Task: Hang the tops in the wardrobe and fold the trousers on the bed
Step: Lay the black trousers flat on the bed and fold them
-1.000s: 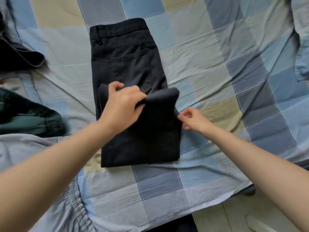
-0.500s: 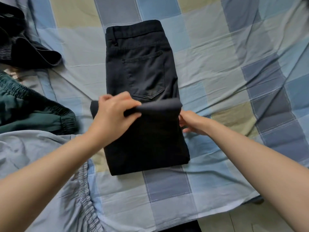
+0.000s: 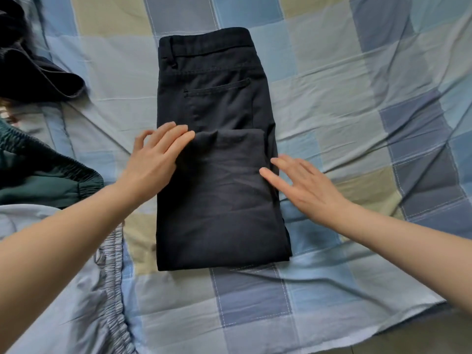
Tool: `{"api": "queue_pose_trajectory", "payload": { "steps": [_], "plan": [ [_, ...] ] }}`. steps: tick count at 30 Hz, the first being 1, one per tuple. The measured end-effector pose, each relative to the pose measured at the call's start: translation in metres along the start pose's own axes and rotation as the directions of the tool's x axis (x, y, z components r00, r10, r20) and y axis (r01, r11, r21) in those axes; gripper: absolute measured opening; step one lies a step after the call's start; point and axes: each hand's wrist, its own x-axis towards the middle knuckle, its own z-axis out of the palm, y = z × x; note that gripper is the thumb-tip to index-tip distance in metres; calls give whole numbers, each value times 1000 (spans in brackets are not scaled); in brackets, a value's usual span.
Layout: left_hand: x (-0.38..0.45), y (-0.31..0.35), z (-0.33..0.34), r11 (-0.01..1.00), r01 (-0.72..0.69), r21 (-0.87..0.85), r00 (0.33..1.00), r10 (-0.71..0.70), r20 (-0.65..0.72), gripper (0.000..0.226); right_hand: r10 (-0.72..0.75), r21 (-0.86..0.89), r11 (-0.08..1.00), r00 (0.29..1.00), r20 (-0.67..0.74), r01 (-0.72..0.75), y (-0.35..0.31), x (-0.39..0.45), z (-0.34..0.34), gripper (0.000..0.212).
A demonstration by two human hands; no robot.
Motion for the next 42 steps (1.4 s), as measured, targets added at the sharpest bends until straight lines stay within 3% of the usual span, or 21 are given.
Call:
{"api": "queue_pose_trajectory", "payload": {
  "steps": [4,7,10,13,16,19,21,23,24,25,26,27,28,29,30,32,33,34,36,39,42],
  "plan": [
    [-47,-36,1,921,-350,168,928,318,192,96,-203,-276,941,979,3,196,4,24,10,68],
    [-47,-32,12,913,-354,202,918,299,259,103,-270,-399,883,963,-1,247,14,48,23,71],
    [-27,-21,23,911,-379,161,909,334,249,88,-329,-391,872,944,-23,294,23,62,32,67],
    [-21,-25,25,900,-420,119,877,369,307,84,-336,-305,898,942,-7,318,32,59,38,66],
    [-26,-23,18,934,-354,45,870,311,383,90,-380,-235,898,925,14,373,36,57,35,61],
    [-34,-12,9,948,-305,-92,852,315,418,81,-468,-127,875,883,29,467,36,54,16,62],
    [-42,-2,0,935,-262,-239,808,348,475,71,-471,92,881,880,60,465,30,40,1,68],
    [-56,8,-12,881,-131,-454,746,389,540,62,-425,412,855,880,213,313,20,16,-10,82],
    [-64,7,-19,815,-17,-580,705,421,571,56,-391,585,796,870,301,155,15,3,-14,85],
    [-69,10,-27,704,162,-691,645,454,615,50,-346,730,683,864,365,-35,12,-9,-19,80],
    [-66,24,-32,573,396,-718,632,397,665,43,-280,824,519,865,416,-229,10,-17,-24,70],
    [-65,34,-35,446,608,-657,661,173,730,35,-190,869,311,871,454,-385,9,-19,-29,57],
    [-69,41,-35,408,705,-580,686,-183,704,34,-100,869,99,864,493,-484,9,-21,-29,46],
    [-70,45,-38,404,835,-374,548,-538,640,44,-10,833,-63,835,550,-549,8,-23,-23,42],
    [-67,47,-32,283,898,-338,438,-654,617,51,70,778,-172,780,622,-605,7,-22,-16,39],
    [-63,52,-14,-32,857,-514,473,-344,811,32,144,646,-316,638,757,-695,2,-16,-2,21],
    [-66,55,-14,-93,845,-527,505,-186,843,39,169,608,-320,587,792,-727,1,-10,2,21],
    [-76,55,-11,-121,817,-564,540,-186,821,44,206,597,-320,561,802,-735,-4,-7,6,24],
    [-85,69,1,-95,780,-618,549,-371,749,43,293,631,-328,560,775,-703,-9,-1,11,27],
    [-95,86,4,-174,719,-672,543,-463,700,28,405,761,-104,671,621,-641,-21,-2,5,24],
    [-102,88,2,-226,663,-714,538,-519,664,18,404,798,97,756,514,-595,-30,-10,-1,29]
  ]
}}
